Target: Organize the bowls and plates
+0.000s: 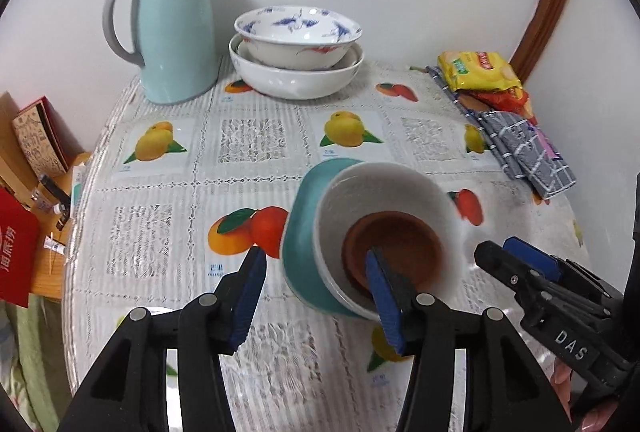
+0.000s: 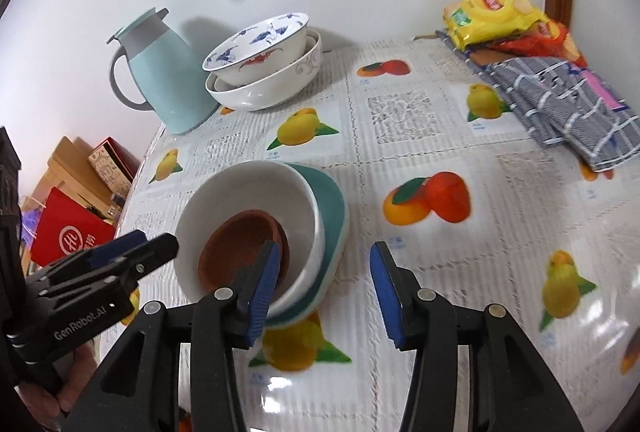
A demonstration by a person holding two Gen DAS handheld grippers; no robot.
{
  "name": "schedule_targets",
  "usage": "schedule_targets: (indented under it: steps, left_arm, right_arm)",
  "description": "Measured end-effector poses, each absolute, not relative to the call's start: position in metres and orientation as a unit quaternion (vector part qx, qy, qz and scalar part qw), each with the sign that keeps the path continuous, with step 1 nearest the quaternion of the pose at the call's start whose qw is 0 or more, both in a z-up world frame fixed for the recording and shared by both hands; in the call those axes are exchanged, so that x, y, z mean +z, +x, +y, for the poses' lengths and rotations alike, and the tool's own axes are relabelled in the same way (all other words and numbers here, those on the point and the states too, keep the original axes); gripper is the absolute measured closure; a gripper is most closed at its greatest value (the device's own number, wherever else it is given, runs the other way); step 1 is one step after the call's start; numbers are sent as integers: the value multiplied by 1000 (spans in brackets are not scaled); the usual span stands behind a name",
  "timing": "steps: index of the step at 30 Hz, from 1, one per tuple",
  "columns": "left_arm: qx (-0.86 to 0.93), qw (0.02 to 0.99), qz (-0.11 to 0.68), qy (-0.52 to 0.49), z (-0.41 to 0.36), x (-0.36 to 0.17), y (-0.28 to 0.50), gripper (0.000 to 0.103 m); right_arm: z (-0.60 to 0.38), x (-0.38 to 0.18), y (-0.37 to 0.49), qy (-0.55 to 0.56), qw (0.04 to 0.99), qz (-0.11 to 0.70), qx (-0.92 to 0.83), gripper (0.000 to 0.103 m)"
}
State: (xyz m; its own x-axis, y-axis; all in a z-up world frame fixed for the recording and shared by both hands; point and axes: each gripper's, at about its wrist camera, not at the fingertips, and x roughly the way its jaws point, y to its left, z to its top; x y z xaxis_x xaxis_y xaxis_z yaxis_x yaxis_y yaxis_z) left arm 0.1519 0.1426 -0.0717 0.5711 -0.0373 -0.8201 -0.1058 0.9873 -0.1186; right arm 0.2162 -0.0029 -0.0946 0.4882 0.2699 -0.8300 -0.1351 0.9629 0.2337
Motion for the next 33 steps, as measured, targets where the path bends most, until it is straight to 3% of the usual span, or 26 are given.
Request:
schedule_targets:
  steps: [11,15,18,20,22,23,33]
  left_arm:
    - [-1,912,405,-70,98,-23,78,44]
    - [-4,922,382,-64,82,-9,49,32]
    - [0,928,368,-58,71,-2,30,31]
    - [3,930,363,-52,65,2,19,30]
    - [8,933,357,-44,59,5,10,22]
    - [12,935,352,-37,56,7,5,18]
    - [8,944,329,-24,29,19,-25,17]
  right_arm:
    - [-19,-46,133,11,885,459,74,52]
    - [-36,-30,100,15,892,448,59,48]
    - [-49,-19,77,22,899,435,39,37]
    - [-56,-13,64,21,905,424,25,17]
    - [-64,-4,49,25,913,406,20,10]
    - [-67,-2,45,26,915,401,17,8]
    - [-94,12,8,33,922,386,-16,7]
